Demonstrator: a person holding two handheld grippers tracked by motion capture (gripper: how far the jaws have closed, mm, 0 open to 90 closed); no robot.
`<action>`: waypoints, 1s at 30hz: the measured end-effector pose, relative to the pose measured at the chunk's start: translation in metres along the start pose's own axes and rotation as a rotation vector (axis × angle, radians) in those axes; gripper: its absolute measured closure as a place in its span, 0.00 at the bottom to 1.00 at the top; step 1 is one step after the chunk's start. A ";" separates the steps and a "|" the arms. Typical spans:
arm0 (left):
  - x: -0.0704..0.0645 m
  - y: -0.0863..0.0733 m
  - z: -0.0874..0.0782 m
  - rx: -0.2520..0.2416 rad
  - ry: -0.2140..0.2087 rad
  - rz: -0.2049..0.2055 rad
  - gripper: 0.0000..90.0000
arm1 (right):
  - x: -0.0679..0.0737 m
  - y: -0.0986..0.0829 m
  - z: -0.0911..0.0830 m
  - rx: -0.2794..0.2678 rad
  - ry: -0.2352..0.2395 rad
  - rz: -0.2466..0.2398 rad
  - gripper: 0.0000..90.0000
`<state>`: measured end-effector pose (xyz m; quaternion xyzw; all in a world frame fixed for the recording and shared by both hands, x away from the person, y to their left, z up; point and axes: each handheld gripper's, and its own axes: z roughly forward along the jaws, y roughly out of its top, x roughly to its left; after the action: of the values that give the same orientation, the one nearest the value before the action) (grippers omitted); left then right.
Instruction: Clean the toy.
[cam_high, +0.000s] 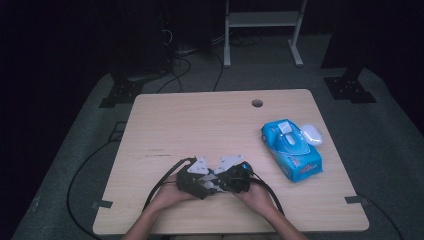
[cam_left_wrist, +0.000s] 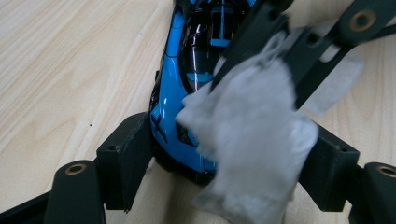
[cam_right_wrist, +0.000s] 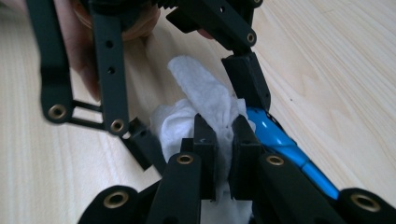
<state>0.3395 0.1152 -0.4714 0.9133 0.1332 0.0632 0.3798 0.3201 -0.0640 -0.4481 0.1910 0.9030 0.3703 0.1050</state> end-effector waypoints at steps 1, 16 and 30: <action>0.000 0.000 0.000 0.001 -0.001 0.002 0.29 | -0.002 0.001 0.001 0.002 0.004 0.006 0.92; 0.002 0.001 0.004 0.003 -0.010 -0.017 0.28 | -0.014 0.009 0.005 0.020 -0.012 0.069 0.92; 0.001 0.004 0.008 -0.002 -0.001 -0.011 0.27 | -0.041 -0.004 -0.010 -0.005 -0.053 0.138 0.92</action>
<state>0.3434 0.1075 -0.4739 0.9122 0.1378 0.0607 0.3811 0.3526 -0.0903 -0.4418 0.2621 0.8836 0.3739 0.1035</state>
